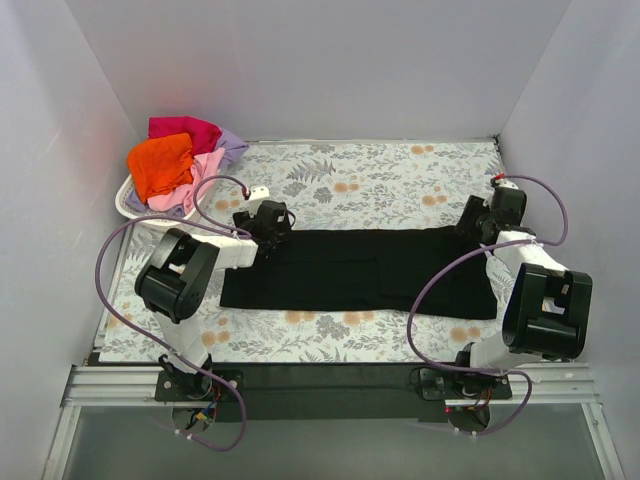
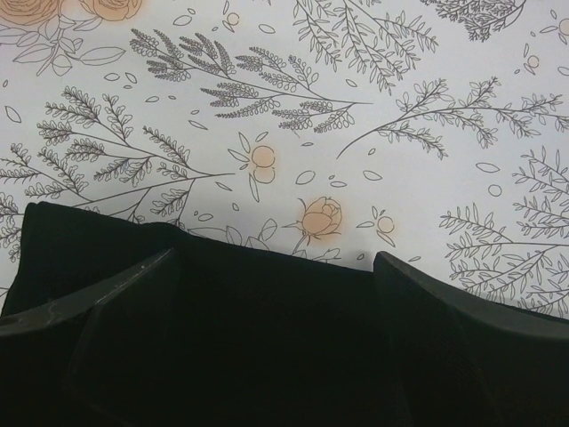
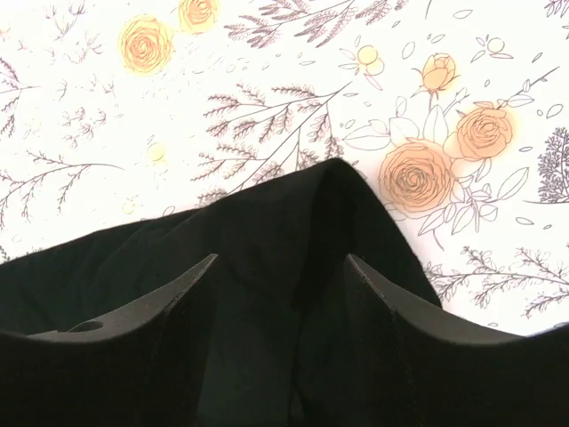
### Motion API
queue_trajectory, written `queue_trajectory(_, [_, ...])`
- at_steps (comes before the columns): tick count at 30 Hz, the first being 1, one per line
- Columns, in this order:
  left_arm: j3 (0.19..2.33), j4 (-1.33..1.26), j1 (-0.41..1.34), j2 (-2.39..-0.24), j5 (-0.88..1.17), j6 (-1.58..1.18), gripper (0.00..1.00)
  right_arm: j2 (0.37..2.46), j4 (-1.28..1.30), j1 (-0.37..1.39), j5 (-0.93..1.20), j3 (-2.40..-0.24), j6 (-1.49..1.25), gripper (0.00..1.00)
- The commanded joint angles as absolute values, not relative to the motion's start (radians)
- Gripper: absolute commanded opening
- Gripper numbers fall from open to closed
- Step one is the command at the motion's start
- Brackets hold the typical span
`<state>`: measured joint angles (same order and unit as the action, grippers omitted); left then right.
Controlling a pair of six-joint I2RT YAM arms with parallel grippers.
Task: Fold and stack the t-shirts
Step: Fold the tshirt
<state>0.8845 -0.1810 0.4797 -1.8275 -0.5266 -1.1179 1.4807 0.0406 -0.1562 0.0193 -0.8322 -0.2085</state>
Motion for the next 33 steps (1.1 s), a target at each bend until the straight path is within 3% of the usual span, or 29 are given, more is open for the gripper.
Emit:
queue_trajectory(1, [0.874,-0.147,0.463,-1.848,-0.5,-1.141,0.82,1.505,-0.034,-0.189,0.092,-0.864,-0.195,0.51])
queue_trajectory(5, [0.87,-0.146,0.463,-1.844,-0.497,-1.143,0.82,1.565,-0.057,-0.218,0.141,-0.873,-0.202,0.45])
queue_trajectory(11, [0.864,-0.14,0.46,-1.845,-0.5,-1.147,0.82,1.634,-0.075,-0.242,0.172,-0.881,-0.21,0.28])
queue_trajectory(15, [0.861,-0.137,0.453,-1.845,-0.499,-1.155,0.82,1.654,-0.075,-0.255,0.175,-0.874,-0.212,0.02])
queue_trajectory(28, [0.841,-0.117,0.426,-1.841,-0.482,-1.189,0.83,1.654,-0.069,-0.311,0.121,-0.828,-0.216,0.01])
queue_trajectory(33, [0.842,-0.118,0.426,-1.825,-0.48,-1.18,0.82,1.577,-0.072,-0.311,0.198,-0.807,-0.213,0.01])
